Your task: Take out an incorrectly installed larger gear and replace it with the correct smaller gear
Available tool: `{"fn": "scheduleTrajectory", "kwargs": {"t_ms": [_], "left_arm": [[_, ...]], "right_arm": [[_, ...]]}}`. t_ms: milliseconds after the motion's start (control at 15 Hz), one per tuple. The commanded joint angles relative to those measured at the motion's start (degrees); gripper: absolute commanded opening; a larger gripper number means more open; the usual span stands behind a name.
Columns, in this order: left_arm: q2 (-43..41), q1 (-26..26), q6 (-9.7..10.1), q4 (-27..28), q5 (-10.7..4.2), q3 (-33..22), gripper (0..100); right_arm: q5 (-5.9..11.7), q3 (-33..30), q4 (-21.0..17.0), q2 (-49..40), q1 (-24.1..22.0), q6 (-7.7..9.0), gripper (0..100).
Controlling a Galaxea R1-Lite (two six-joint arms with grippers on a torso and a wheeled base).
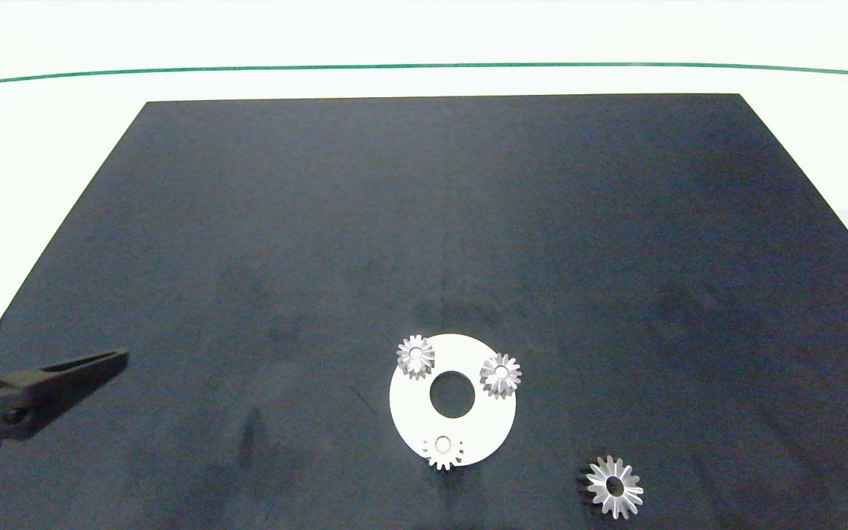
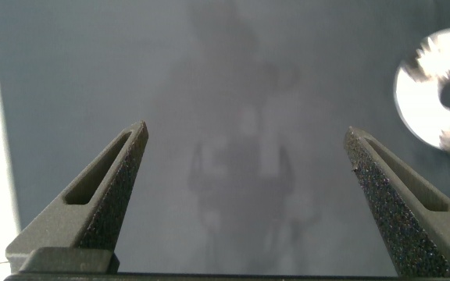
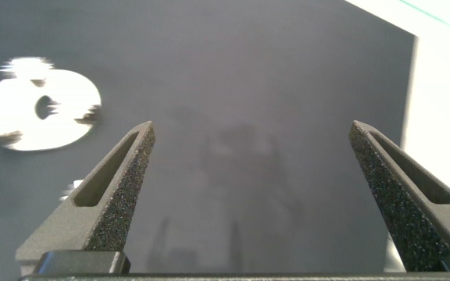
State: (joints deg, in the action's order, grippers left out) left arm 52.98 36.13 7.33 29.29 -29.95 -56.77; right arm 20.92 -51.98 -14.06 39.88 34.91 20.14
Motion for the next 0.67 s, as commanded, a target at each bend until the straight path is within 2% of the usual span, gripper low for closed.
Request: {"fn": "scheduleTrajectory", "kwargs": {"t_ms": [67,200,267,333,400,467,600,667], "left_arm": [[-12.8,-10.0,-3.02,1.9,-0.19,0.4,100],[-17.3,-17.5,-4.87,1.9,-0.19,0.9,100],[-19.2,-19.7,-5.13,2.0,-0.19,1.0,100],[-24.1,-22.9,-6.62,2.0,-0.19,1.9,100],[-28.7,-24.4,-8.91,2.2,-0.19,2.8,100],[-32.7,-25.8,-10.31,3.5,-0.19,3.2,100],[-38.2,-31.1,-10.67,8.6,-0.19,3.2,100],[-40.1,-32.5,-10.58,9.6,-0.19,3.4,100]], "right_arm": [[0.17,4.4,-1.9,-9.2,-14.3,0.16,100],[0.17,8.8,-1.9,-14.9,-22.0,0.16,100],[0.17,9.8,-1.9,-16.8,-24.0,-0.01,100],[0.17,11.2,-1.9,-21.0,-26.6,-0.19,100],[0.17,12.3,-1.9,-24.1,-28.2,-0.28,100],[0.17,13.5,-1.9,-27.0,-29.9,-0.36,100],[0.17,15.8,-1.9,-31.9,-31.8,-0.36,100],[0.17,16.8,-2.0,-34.1,-31.7,-0.89,100]]}}
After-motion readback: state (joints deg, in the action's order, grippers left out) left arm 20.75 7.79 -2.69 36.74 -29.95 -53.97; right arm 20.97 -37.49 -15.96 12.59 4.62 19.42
